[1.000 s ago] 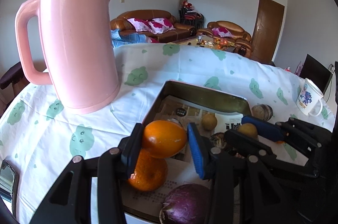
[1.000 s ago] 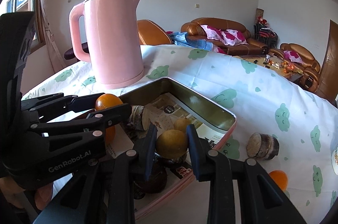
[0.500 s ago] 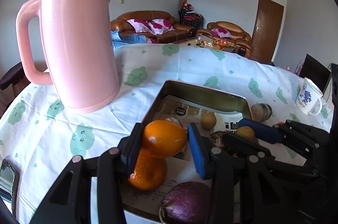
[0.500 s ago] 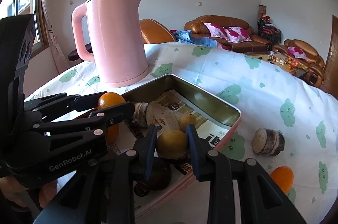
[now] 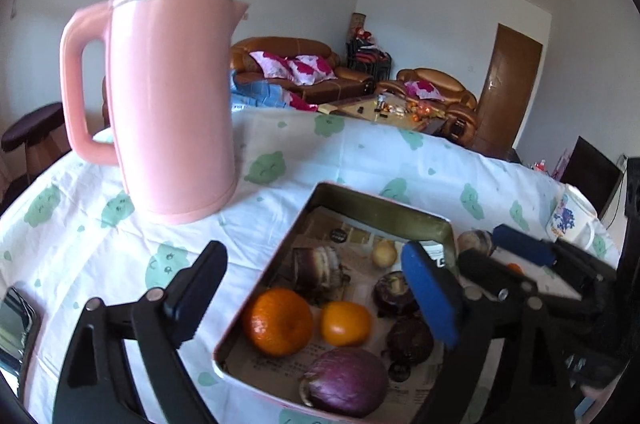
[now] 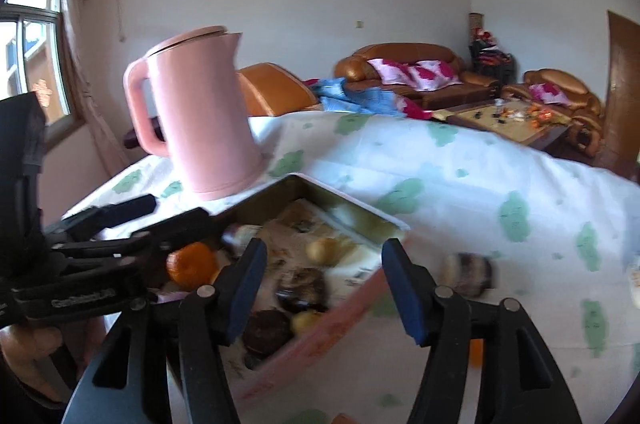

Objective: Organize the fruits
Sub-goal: 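Move the left tool to a wrapped cylinder while the right tool reaches an orange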

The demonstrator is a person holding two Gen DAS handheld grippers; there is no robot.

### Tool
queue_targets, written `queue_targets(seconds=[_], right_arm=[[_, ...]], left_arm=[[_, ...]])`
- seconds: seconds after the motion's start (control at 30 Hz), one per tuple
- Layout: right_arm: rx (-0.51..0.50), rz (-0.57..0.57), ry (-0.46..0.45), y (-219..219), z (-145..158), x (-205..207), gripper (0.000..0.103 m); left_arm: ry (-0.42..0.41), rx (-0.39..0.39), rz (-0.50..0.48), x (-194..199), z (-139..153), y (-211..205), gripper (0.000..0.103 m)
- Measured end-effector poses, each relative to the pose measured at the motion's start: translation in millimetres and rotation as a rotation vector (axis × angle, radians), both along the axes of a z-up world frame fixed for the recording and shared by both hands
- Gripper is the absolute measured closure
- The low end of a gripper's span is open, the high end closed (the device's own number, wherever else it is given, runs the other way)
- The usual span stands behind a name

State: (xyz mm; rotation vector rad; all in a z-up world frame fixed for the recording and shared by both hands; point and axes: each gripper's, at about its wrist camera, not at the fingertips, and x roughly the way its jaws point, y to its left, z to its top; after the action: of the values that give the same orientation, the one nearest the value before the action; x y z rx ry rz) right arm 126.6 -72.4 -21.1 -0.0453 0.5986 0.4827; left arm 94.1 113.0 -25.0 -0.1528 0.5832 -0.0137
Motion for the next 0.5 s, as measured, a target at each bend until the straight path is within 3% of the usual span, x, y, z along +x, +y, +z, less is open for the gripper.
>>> queue_targets(seconds=[0.23, 0.33, 0.5], right_arm=[[-0.142, -0.187, 0.005, -60, -6, 16, 0.041], [-0.149, -0.212, 0.052, -81, -16, 25, 0.041], [-0.148, -0.178, 0.117, -81, -35, 33, 0.041]], left_arm=[[0.013, 0.051, -0.044, 2, 13, -29, 0.012], [0.019, 0.057, -0.06, 3, 15, -41, 0.012], [0.045, 0.072, -0.088, 9, 14, -61, 0.012]])
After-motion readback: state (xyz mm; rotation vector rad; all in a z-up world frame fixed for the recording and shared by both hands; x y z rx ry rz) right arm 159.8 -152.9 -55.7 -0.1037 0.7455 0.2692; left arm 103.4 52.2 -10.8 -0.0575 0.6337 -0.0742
